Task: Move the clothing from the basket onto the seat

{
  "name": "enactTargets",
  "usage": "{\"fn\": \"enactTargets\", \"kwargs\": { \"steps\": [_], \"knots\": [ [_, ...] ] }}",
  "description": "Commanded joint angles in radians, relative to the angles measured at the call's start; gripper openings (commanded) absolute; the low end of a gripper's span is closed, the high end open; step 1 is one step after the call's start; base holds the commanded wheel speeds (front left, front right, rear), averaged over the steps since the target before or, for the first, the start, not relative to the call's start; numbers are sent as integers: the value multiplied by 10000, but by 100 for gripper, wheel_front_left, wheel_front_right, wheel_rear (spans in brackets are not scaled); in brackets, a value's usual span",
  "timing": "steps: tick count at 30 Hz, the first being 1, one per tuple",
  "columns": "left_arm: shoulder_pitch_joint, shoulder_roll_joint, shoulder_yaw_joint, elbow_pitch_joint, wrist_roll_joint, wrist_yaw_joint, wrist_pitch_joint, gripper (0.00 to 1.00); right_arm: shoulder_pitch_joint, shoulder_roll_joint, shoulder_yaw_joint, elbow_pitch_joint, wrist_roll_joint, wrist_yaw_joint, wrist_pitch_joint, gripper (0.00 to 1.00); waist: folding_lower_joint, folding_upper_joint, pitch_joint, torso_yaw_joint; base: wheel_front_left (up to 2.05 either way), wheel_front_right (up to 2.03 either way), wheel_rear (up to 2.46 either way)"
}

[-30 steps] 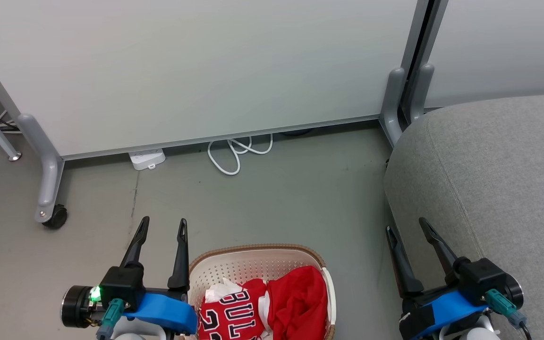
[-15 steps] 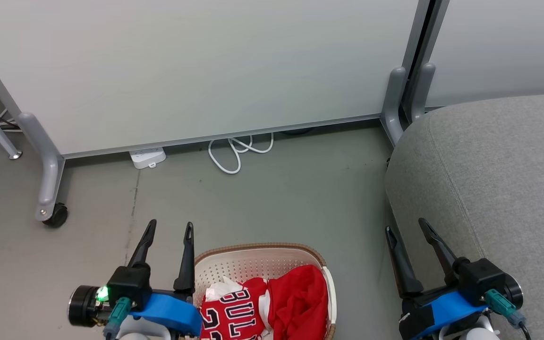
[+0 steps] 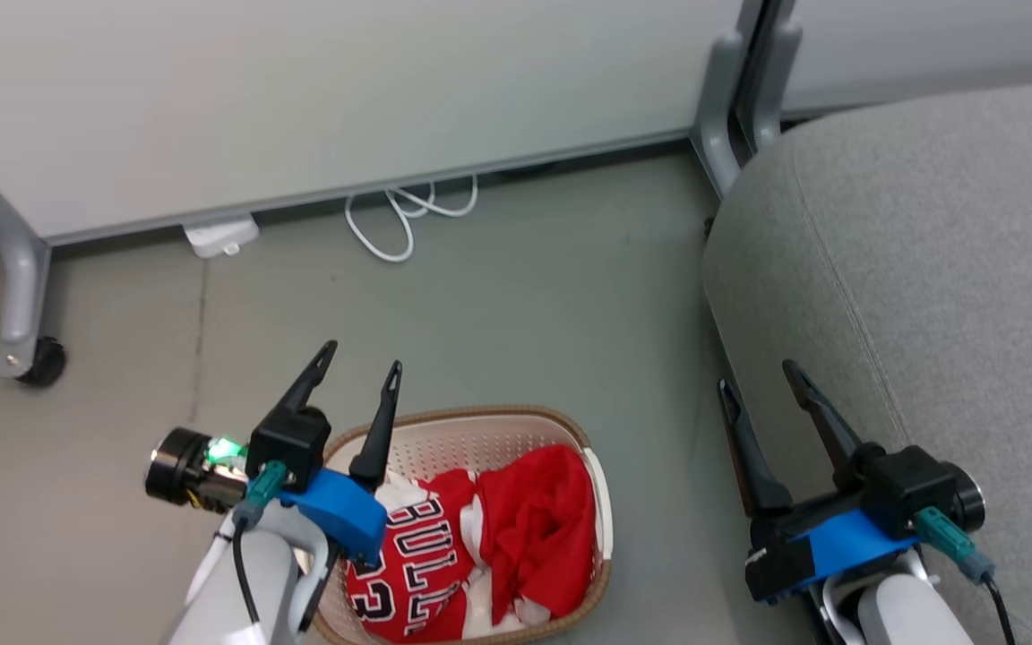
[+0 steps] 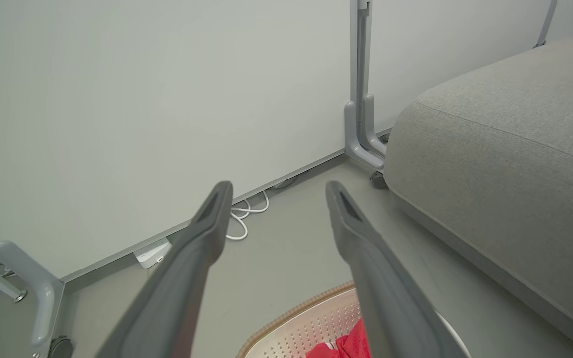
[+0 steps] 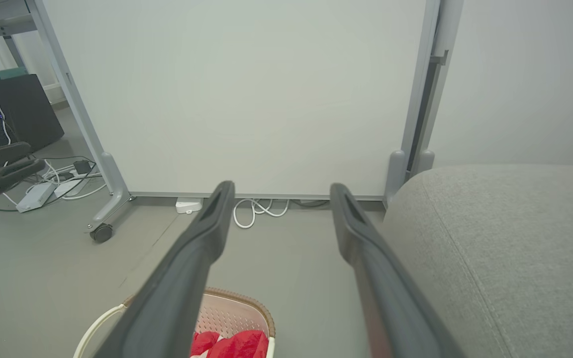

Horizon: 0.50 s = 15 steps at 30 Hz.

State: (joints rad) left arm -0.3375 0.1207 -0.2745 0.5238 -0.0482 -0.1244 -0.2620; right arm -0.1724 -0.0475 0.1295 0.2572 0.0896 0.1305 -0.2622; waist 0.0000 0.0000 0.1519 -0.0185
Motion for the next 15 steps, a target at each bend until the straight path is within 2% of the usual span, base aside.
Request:
{"fn": "enactTargets", "kwargs": {
  "steps": [1,15],
  "knots": [
    [-261,91,-68,145,-13,-71,-45,100,-183,-50,14,-68,-65,4,-42,100,0,0,471,-312,0,0,0],
    [-2885,1427,-3085,2767,-790,-57,-38,100,-1735,-45,331,-690,159,4,-40,100,0,0,3276,-1304,0,0,0]
  ]
}}
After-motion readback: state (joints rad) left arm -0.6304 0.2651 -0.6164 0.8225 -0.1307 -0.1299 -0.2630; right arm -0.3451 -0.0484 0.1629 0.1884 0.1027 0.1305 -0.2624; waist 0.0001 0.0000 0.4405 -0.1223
